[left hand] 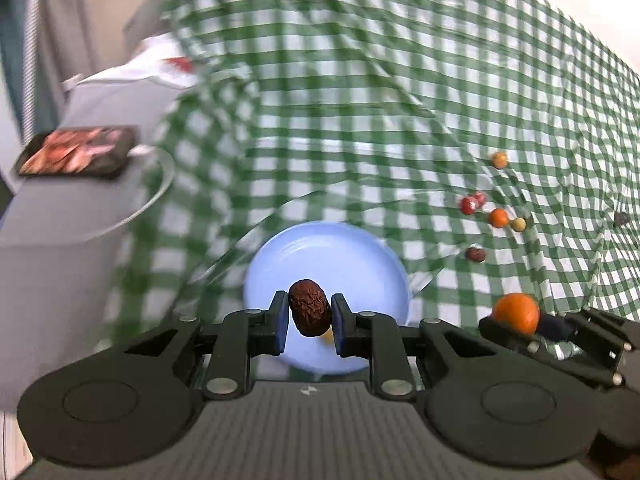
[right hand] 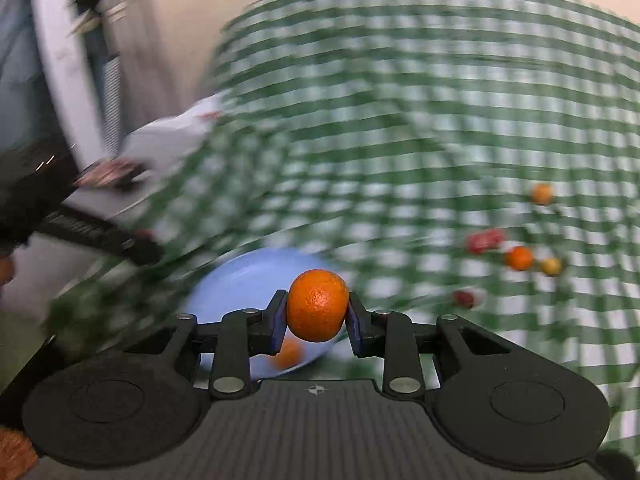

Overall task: Organize fruits
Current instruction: 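Carry the date with the left tool while the right tool carries the orange to the plate, then open the left tool over the plate while the right tool releases the orange, then lift both open tools away from the plate, then grasp a red fruit with the left tool while the right tool grasps a third orange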

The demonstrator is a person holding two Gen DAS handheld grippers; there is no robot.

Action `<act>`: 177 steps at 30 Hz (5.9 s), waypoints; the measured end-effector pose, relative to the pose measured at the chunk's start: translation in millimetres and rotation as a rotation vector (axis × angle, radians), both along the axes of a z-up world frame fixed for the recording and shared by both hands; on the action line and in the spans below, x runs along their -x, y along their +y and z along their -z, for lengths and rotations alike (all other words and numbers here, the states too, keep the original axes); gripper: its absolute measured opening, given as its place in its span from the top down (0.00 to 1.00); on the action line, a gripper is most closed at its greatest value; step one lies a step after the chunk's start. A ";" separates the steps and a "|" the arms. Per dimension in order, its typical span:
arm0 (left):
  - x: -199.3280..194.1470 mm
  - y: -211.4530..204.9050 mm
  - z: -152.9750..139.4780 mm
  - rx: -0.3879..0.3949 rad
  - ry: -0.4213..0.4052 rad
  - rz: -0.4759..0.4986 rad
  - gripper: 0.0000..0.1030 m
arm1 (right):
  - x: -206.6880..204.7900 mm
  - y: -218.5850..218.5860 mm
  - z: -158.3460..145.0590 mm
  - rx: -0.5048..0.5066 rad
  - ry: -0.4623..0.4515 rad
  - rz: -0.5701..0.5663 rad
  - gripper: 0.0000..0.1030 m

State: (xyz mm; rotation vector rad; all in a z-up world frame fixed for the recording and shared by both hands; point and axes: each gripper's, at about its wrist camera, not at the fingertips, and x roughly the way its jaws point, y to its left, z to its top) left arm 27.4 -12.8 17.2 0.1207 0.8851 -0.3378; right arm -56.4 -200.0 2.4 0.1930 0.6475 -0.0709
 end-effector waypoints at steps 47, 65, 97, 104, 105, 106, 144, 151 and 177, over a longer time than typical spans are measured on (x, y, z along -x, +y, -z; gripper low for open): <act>-19.4 33.1 9.4 0.085 0.033 -0.037 0.77 | -32.0 52.3 11.1 0.133 0.143 -0.102 0.69; -127.0 -27.6 109.4 -0.089 0.145 0.022 0.76 | -131.0 15.9 89.8 0.141 0.304 -0.098 0.69; 28.8 49.6 6.7 0.084 -0.039 -0.089 0.00 | 2.1 71.9 -12.0 0.182 0.091 -0.030 0.03; 55.6 51.7 -13.5 0.106 -0.116 -0.071 0.00 | 21.1 80.2 -28.7 0.209 0.025 0.011 0.03; 58.7 53.2 -15.4 0.105 -0.121 -0.071 0.00 | 24.1 82.7 -30.2 0.216 0.014 0.007 0.03; 61.7 54.4 -17.0 0.105 -0.129 -0.076 0.00 | 26.8 85.4 -31.0 0.224 0.006 0.001 0.03; -23.4 -44.5 7.5 -0.041 -0.022 -0.003 0.00 | -7.7 -75.9 48.9 0.122 0.005 0.445 0.03; -76.2 -123.5 28.6 -0.066 -0.006 0.081 0.00 | -42.6 -162.1 99.2 0.153 0.015 0.534 0.11; -185.7 -343.4 161.1 -0.110 0.149 0.381 0.00 | -78.9 -275.3 152.0 0.095 0.028 0.617 0.66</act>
